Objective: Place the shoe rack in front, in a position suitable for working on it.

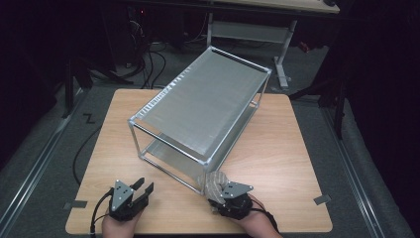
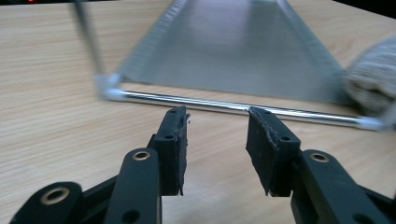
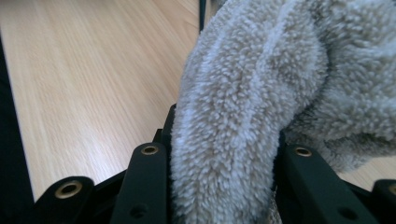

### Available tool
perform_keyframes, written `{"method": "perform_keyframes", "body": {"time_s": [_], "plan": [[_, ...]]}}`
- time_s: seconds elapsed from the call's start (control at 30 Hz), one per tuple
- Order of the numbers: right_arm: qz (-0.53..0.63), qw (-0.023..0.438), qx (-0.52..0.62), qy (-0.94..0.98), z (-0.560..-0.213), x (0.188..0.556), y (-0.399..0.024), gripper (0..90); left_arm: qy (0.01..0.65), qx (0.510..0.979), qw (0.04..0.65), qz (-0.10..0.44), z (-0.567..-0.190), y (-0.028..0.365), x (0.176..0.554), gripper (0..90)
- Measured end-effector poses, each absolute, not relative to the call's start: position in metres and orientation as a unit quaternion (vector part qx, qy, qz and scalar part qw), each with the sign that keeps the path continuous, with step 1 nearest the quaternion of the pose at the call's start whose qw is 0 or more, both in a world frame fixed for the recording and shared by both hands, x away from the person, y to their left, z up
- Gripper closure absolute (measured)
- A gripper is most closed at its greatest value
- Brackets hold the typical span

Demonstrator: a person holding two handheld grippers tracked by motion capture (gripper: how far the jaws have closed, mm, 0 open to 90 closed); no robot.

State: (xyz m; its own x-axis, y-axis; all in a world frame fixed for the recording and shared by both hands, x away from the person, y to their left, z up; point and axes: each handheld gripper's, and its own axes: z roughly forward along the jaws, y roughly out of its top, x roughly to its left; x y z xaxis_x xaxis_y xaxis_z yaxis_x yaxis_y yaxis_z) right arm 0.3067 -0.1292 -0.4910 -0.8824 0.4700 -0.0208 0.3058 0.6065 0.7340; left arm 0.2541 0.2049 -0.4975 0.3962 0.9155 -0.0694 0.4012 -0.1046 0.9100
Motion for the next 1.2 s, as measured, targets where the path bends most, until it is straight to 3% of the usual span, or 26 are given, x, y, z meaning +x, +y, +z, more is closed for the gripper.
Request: {"method": "perform_keyframes", "body": {"time_s": [0.3, 0.97, 1.2], "plan": [[0.4, 0.102, 0.188, 0.891, -0.491, 0.302, -0.105, 65.9, 0.439, 0.721, 0.47, 0.258, -0.499, 0.182, 0.251, 56.4], [0.415, 0.188, 0.317, 0.832, -0.479, 0.299, -0.195, 65.9, 0.344, 0.741, 0.534, 0.217, -0.479, 0.131, 0.265, 45.6], [0.404, 0.197, 0.332, 0.83, -0.482, 0.292, -0.207, 66.0, 0.336, 0.74, 0.546, 0.205, -0.476, 0.118, 0.275, 50.0]]}}
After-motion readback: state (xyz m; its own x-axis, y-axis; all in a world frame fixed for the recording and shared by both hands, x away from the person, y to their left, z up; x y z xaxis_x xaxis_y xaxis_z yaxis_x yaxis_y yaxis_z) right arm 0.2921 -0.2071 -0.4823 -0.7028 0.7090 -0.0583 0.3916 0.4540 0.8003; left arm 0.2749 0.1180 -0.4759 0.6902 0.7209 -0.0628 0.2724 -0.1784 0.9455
